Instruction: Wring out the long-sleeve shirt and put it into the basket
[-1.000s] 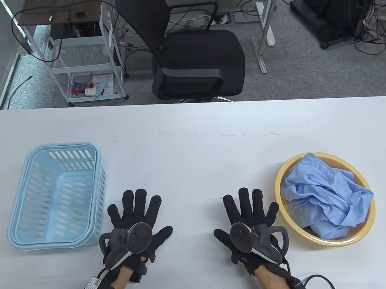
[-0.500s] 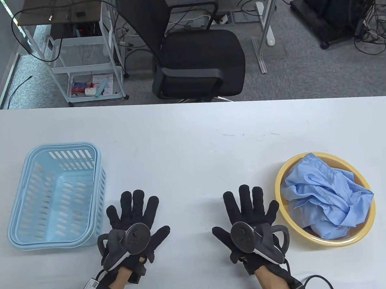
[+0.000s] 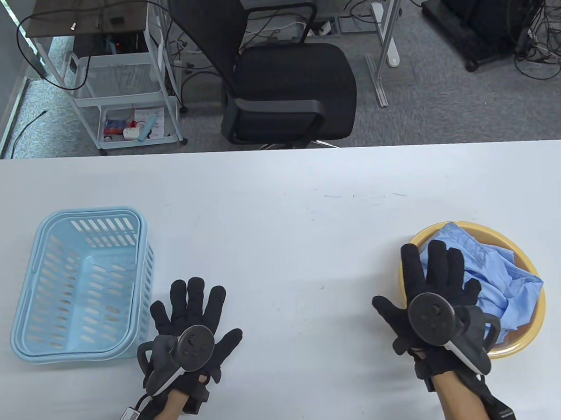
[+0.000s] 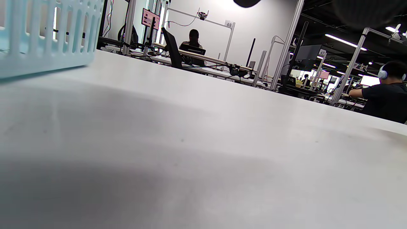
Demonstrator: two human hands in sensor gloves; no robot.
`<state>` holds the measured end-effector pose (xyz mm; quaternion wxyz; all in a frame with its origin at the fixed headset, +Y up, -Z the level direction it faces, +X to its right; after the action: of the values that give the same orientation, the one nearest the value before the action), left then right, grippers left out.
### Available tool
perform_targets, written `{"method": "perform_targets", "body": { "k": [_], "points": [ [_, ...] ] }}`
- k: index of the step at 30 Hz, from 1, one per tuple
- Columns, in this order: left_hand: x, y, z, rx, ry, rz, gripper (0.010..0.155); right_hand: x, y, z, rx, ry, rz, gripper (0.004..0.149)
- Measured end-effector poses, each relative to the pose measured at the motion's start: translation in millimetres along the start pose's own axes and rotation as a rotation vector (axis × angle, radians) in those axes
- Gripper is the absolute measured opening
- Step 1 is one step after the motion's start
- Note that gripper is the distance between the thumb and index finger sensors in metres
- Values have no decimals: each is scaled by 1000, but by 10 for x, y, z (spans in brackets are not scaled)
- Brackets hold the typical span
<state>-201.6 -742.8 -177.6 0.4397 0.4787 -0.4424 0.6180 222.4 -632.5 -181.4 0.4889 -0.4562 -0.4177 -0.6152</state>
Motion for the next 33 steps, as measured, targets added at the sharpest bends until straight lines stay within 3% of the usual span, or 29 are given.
{"method": "perform_targets", "body": {
  "k": [4, 9, 17, 23, 28, 31, 33],
  "points": [
    [-18, -13, 1, 1, 6, 4, 93, -148, 356, 69, 46, -69, -124, 107],
    [-27, -31, 23, -10, 17, 9, 92, -300, 745, -17, 100, -200, -286, 113],
    [-36, -31, 32, -17, 29, -1, 91, -469, 1165, -397, 42, -457, -488, 125],
    [-37, -24, 23, -23, 32, -13, 91, -568, 1302, -677, 81, -545, -569, 128],
    [-49, -20, 22, -19, 36, -23, 90, -629, 1330, -783, 143, -467, -608, 113],
    [-55, -24, 29, -22, 42, -24, 90, -663, 1322, -761, 134, -436, -610, 94],
    [-59, -27, 32, -23, 44, -25, 90, -673, 1309, -703, 112, -354, -600, 78]
  ]
}}
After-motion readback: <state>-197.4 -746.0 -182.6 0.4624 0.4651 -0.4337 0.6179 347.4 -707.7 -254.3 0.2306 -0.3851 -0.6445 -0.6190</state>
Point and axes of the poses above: the tracker on the back of each hand, its own y axis roughly to the little-finger side, its own x axis roughly from the fingertips to the wrist, z = x × y, the point moved 1 cm from there along -x, roughly from the wrist to the fingertips, and after that the axes turned 7 degrees about y, right-handed, at the moved point
